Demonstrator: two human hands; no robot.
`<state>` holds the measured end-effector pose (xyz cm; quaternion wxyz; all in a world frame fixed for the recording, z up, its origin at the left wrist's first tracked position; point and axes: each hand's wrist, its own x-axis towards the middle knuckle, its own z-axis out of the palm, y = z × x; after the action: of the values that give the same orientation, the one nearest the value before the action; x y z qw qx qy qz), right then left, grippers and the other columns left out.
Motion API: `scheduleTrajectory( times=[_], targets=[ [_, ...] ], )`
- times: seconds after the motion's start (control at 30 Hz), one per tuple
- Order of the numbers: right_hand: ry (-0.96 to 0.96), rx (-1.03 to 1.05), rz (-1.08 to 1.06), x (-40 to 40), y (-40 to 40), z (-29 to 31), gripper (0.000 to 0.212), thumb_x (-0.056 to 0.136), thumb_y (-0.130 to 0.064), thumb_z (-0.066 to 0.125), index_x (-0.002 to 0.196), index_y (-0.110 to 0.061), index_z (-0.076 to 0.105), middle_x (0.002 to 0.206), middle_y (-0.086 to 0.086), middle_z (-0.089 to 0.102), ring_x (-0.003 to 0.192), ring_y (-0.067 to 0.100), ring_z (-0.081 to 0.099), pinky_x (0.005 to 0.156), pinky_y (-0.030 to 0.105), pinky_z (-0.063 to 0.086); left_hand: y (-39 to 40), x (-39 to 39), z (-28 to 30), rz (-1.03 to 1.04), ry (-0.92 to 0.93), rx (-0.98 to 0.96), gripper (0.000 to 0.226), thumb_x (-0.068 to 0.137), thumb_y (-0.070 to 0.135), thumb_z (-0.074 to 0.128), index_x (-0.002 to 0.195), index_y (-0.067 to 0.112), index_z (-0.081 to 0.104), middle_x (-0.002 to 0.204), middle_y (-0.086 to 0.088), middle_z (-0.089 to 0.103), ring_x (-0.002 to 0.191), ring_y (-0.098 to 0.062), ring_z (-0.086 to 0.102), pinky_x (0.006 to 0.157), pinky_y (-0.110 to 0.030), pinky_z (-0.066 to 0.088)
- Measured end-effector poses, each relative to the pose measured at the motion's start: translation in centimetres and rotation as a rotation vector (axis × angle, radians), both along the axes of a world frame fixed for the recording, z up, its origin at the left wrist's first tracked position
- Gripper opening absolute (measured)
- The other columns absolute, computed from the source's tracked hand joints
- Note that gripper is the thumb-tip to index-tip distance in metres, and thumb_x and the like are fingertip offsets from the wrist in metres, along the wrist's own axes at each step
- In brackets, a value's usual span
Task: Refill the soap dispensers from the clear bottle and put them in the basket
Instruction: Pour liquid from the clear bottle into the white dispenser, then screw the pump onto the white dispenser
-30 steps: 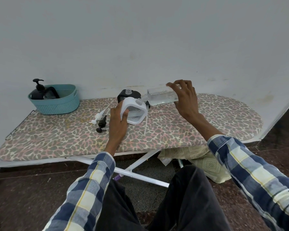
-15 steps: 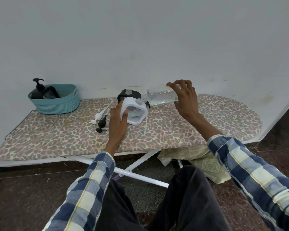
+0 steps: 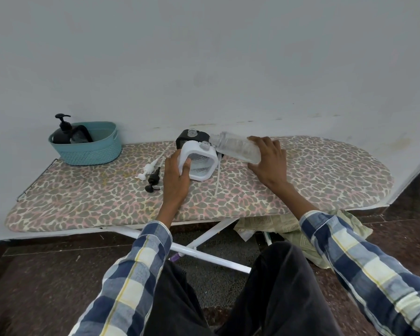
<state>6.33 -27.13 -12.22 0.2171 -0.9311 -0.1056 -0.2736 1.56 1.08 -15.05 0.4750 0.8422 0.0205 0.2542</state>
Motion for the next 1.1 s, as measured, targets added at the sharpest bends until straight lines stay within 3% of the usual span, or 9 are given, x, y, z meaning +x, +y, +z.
scheduleTrajectory(
  times=[0.27, 0.47, 0.6, 0.7, 0.83, 0.9, 1.0, 1.1],
  targets=[
    [0.131, 0.467, -0.065, 0.2, 1.2, -1.5, 0.091, 0.078, -0.053, 0.089, 0.149, -0.017, 0.045, 0.134, 0.006, 0.067, 0.123, 0.029, 0.063, 0.101, 0.048, 0.053, 0.1, 0.1, 0.0, -0.008, 0.04, -0.096, 0.047, 0.108, 0.044, 0.047, 0.147, 0.017, 0.049, 0.141, 0.0, 0.054, 0.125, -0.017, 0.053, 0.103, -0.036, 0.043],
    [0.219, 0.734, -0.054, 0.5, 0.9, -2.6, 0.094, 0.074, -0.045, 0.095, 0.145, -0.016, 0.041, 0.139, 0.01, 0.065, 0.128, 0.03, 0.062, 0.109, 0.054, 0.054, -0.1, -0.2, 0.4, 0.003, 0.049, -0.186, 0.047, 0.101, 0.047, 0.043, 0.138, 0.019, 0.052, 0.132, -0.003, 0.057, 0.115, -0.019, 0.056, 0.088, -0.033, 0.042],
    [0.25, 0.731, -0.05, 0.3, 0.8, -2.5, 0.104, 0.074, -0.042, 0.096, 0.153, -0.017, 0.034, 0.141, 0.013, 0.062, 0.131, 0.03, 0.058, 0.11, 0.041, 0.048, -0.1, -0.2, 0.4, 0.006, 0.053, -0.204, 0.048, 0.1, 0.046, 0.043, 0.138, 0.019, 0.052, 0.131, -0.003, 0.057, 0.113, -0.018, 0.057, 0.085, -0.032, 0.042],
    [0.245, 0.73, -0.031, 0.1, 0.5, -2.5, 0.099, 0.072, -0.042, 0.098, 0.147, -0.018, 0.038, 0.137, 0.012, 0.065, 0.126, 0.03, 0.063, 0.106, 0.045, 0.054, -0.2, -0.2, 0.4, 0.012, 0.059, -0.194, 0.051, 0.099, 0.047, 0.043, 0.139, 0.018, 0.052, 0.131, -0.002, 0.057, 0.113, -0.017, 0.056, 0.087, -0.031, 0.042],
    [0.217, 0.776, -0.028, -0.9, 0.9, -2.8, 0.091, 0.078, -0.047, 0.092, 0.146, -0.02, 0.038, 0.145, 0.007, 0.054, 0.133, 0.026, 0.054, 0.11, 0.038, 0.046, -0.2, -0.3, 0.4, 0.015, 0.056, -0.194, 0.052, 0.098, 0.048, 0.045, 0.14, 0.018, 0.051, 0.132, -0.003, 0.057, 0.114, -0.018, 0.056, 0.089, -0.033, 0.043],
    [0.094, 0.76, -0.076, -2.1, 1.5, -2.8, 0.083, 0.086, -0.051, 0.084, 0.147, -0.02, 0.036, 0.147, 0.004, 0.044, 0.138, 0.021, 0.045, 0.118, 0.038, 0.037, -0.2, -0.3, 0.4, 0.014, 0.055, -0.195, 0.051, 0.098, 0.048, 0.046, 0.139, 0.019, 0.051, 0.132, -0.003, 0.057, 0.114, -0.018, 0.057, 0.089, -0.033, 0.043],
    [-0.2, 0.635, -0.111, -3.7, 2.7, -2.2, 0.057, 0.095, -0.04, 0.074, 0.137, -0.016, 0.043, 0.137, 0.003, 0.043, 0.133, 0.018, 0.041, 0.124, 0.026, 0.015, -0.3, -0.3, 0.5, 0.015, 0.05, -0.194, 0.05, 0.098, 0.047, 0.047, 0.139, 0.018, 0.051, 0.131, -0.003, 0.057, 0.114, -0.017, 0.056, 0.085, -0.027, 0.042],
    [-0.293, 0.497, 0.02, -4.7, 5.1, -1.5, 0.041, 0.099, -0.03, 0.07, 0.128, -0.009, 0.05, 0.129, 0.009, 0.047, 0.123, 0.024, 0.046, 0.119, 0.031, 0.027, -0.2, -0.3, 0.5, 0.015, 0.042, -0.201, 0.048, 0.101, 0.046, 0.048, 0.14, 0.018, 0.051, 0.131, -0.002, 0.057, 0.112, -0.015, 0.056, 0.083, -0.02, 0.041]
  ],
)
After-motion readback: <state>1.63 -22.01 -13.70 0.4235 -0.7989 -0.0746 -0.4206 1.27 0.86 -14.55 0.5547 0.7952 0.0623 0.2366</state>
